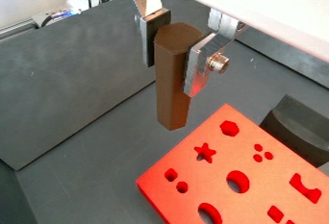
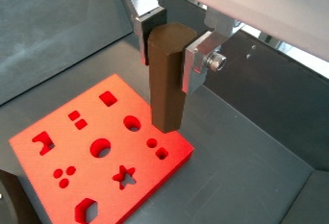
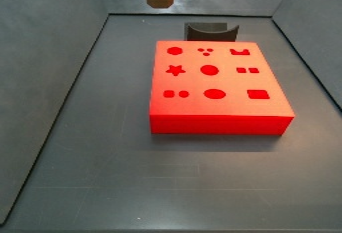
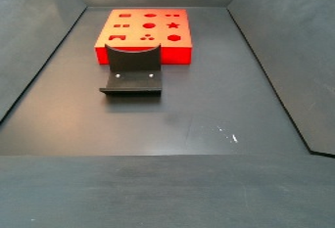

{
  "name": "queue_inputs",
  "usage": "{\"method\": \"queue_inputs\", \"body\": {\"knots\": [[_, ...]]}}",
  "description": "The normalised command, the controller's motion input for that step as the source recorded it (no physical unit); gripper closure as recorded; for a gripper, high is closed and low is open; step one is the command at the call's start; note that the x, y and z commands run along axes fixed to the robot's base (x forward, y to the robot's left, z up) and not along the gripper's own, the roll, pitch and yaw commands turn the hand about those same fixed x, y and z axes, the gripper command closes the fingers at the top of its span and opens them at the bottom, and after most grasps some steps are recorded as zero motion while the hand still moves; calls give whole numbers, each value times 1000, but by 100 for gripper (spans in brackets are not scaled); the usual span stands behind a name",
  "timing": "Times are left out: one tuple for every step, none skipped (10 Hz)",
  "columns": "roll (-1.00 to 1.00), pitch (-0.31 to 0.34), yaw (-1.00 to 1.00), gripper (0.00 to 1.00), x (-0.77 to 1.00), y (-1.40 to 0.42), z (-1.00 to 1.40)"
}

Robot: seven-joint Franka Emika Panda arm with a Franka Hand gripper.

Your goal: Insert the hexagon object.

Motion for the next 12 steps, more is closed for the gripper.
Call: {"method": "queue_inputs", "body": {"knots": [[-33,50,131,100,660,486,-117],[-64,0,97,100,517,703,-306],[-46,0,106,100,511,709,-280],[-20,0,177,100,446,697,-269],[0,-30,269,100,366,654,-271],[0,-67,363,100,277,606,-294],[-16,-119,429,100,140,606,-363],[-77,-280,509,100,0,660,-669],[-64,-257,471,100,-146,737,-737],[-60,-254,526,100,-163,706,-740],[-43,-270,551,100,0,586,-677],[41,-257,314,100,-43,174,-651]]}}
